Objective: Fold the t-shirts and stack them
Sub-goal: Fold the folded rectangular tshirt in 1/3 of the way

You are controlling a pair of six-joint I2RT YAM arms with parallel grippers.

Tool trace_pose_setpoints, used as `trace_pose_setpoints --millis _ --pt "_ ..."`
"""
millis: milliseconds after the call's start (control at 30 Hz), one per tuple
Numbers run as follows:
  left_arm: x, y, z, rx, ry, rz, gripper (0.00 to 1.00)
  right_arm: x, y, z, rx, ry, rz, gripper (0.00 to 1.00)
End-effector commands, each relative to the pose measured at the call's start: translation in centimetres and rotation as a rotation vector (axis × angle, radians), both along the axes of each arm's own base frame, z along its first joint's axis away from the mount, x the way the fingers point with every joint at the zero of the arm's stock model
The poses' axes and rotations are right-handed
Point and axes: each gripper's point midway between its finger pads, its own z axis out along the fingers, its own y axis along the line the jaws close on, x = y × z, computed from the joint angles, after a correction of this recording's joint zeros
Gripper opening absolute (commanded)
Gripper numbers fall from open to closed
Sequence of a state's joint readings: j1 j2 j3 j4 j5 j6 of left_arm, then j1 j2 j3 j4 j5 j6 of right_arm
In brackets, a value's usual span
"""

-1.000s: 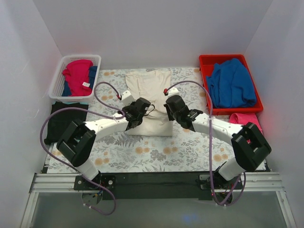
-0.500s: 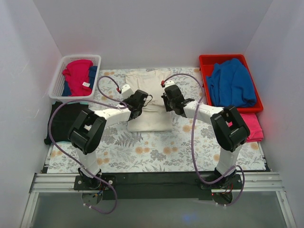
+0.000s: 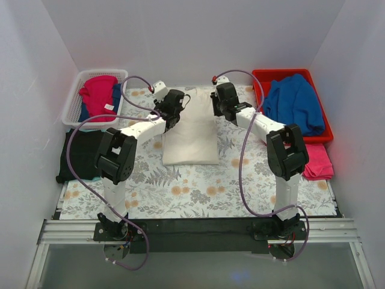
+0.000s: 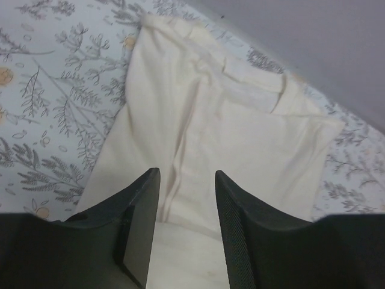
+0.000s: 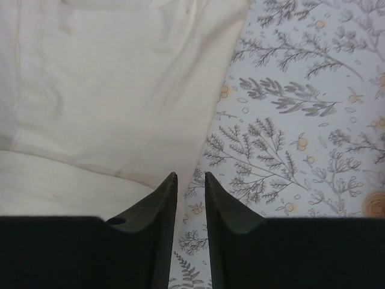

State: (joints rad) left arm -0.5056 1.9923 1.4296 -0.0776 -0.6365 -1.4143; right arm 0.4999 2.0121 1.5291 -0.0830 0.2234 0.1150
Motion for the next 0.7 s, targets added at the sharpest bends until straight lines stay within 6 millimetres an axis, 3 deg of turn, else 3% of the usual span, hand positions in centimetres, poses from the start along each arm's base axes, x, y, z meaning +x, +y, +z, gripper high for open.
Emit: trace_pose_setpoints --millis 0,67,100,133,267,300,333,400,433,467,500,533,567,633,667 --pt "0.7 -0.2 4.7 0.014 -0.073 -0.02 0.41 -0.1 -0.5 4.6 -0.006 -0.068 0.009 0.32" --pt "-0.3 0.6 4.8 0.021 -0.067 -0.005 0.41 -0.8 -1.0 4.8 -0.003 -0.064 0.0 0.33" --pt "-0.9 1.2 4.7 0.027 -0.061 0.013 0.42 -1.9 -1.5 3.3 -0.014 -0.028 0.001 0.33" --pt "-1.5 1.6 4.4 0.029 -0.051 0.017 0.42 -2.5 -1.6 4.0 0.005 -0.032 -0.002 0.33" --pt "-5.6 2.6 2.2 0.0 0.027 -0.02 0.43 -6.8 -2.5 1.7 0.03 0.043 0.027 0.33" --pt "-7.5 3.2 1.1 -0.018 0.06 -0.023 0.43 -7.6 -2.8 1.3 0.039 0.054 0.031 0.34" --pt "-8.5 2.8 0.6 -0.055 0.081 -0.054 0.43 -9.7 -3.2 0.3 0.055 0.076 0.056 0.37" --pt "-11.3 3.3 -0.8 -0.106 0.119 -0.081 0.43 -11.6 -3.3 -0.4 0.086 0.098 0.082 0.44" --pt "-12.0 2.6 -1.0 -0.165 0.135 -0.127 0.43 -13.1 -3.2 -0.7 0.115 0.111 0.111 0.45" --pt "-12.9 2.5 -1.5 -0.191 0.151 -0.149 0.43 -13.9 -3.2 -0.9 0.135 0.125 0.123 0.45" --pt "-13.5 2.3 -0.3 -0.232 0.127 -0.177 0.43 -14.5 -3.3 -1.1 0.144 0.132 0.126 0.46" --pt "-14.6 2.9 -1.5 -0.255 0.148 -0.174 0.43 -15.6 -2.5 -0.4 0.189 0.132 0.177 0.46" --pt "-15.3 2.3 -1.2 -0.296 0.151 -0.222 0.45 -16.5 -2.7 -1.3 0.203 0.148 0.18 0.46" --pt "-16.7 2.9 -1.3 -0.333 0.147 -0.232 0.46 -17.5 -2.5 -1.0 0.238 0.143 0.206 0.47" --pt "-17.3 2.8 -1.4 -0.355 0.16 -0.251 0.47 -18.3 -2.8 -2.0 0.238 0.166 0.207 0.47"
